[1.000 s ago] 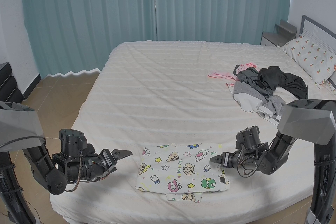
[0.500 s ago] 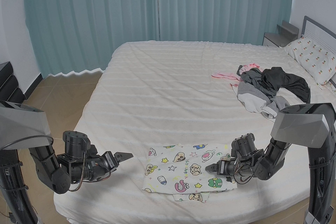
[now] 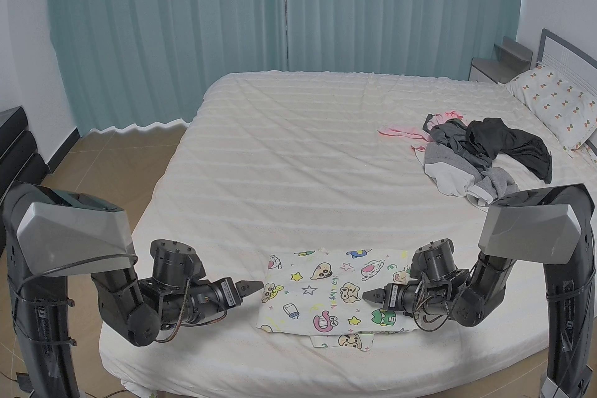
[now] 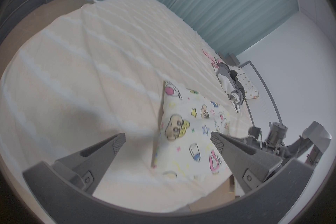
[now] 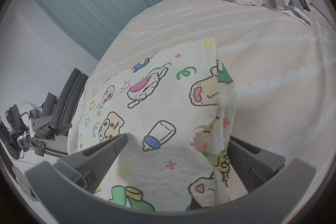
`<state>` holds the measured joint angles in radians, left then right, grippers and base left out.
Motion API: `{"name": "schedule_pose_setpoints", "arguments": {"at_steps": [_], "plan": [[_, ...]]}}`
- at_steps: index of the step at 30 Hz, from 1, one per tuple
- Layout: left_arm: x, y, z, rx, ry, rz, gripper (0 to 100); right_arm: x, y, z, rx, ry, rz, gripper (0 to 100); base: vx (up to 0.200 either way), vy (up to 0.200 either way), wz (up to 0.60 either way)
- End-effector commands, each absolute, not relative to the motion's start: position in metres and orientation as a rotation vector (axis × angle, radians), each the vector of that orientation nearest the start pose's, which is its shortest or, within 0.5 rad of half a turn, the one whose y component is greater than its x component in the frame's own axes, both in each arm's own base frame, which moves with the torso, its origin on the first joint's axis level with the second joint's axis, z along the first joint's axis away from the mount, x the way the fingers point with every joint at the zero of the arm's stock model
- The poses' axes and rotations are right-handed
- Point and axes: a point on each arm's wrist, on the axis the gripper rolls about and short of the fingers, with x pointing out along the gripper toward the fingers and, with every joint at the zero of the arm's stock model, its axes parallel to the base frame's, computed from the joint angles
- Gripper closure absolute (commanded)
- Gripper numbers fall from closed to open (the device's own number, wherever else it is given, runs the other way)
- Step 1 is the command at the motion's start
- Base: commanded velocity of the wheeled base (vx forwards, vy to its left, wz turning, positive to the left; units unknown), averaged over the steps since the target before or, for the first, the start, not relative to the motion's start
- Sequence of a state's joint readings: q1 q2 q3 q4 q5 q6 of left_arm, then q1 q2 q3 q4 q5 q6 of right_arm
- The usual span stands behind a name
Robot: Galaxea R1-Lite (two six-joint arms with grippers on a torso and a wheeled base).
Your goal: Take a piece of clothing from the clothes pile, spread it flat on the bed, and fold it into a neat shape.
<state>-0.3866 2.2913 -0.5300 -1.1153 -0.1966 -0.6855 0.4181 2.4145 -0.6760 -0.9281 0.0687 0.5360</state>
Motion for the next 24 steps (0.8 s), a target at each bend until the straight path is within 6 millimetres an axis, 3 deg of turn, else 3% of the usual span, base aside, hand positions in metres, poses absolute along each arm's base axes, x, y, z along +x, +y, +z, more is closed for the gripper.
{"name": "schedule_pose_setpoints", "arguments": {"at_steps": [1,3,12,24], "plan": [[0.314,-0.148,-0.036,-0.528,0.825,-0.347,0,0.308,0.138,-0.062,0.361,0.913,0.222,0,0.0,0.0,0.0],[0.321,-0.153,-0.044,-0.504,0.87,-0.335,0,0.308,0.138,-0.062,0.361,0.913,0.22,0,0.0,0.0,0.0],[0.342,-0.177,-0.037,-0.428,0.939,-0.357,0,0.308,0.139,-0.061,0.36,0.91,0.223,0,0.0,0.0,0.0],[0.347,-0.196,-0.035,-0.42,0.923,-0.401,0,0.31,0.145,-0.064,0.396,0.856,0.244,0,0.0,0.0,0.0]]}}
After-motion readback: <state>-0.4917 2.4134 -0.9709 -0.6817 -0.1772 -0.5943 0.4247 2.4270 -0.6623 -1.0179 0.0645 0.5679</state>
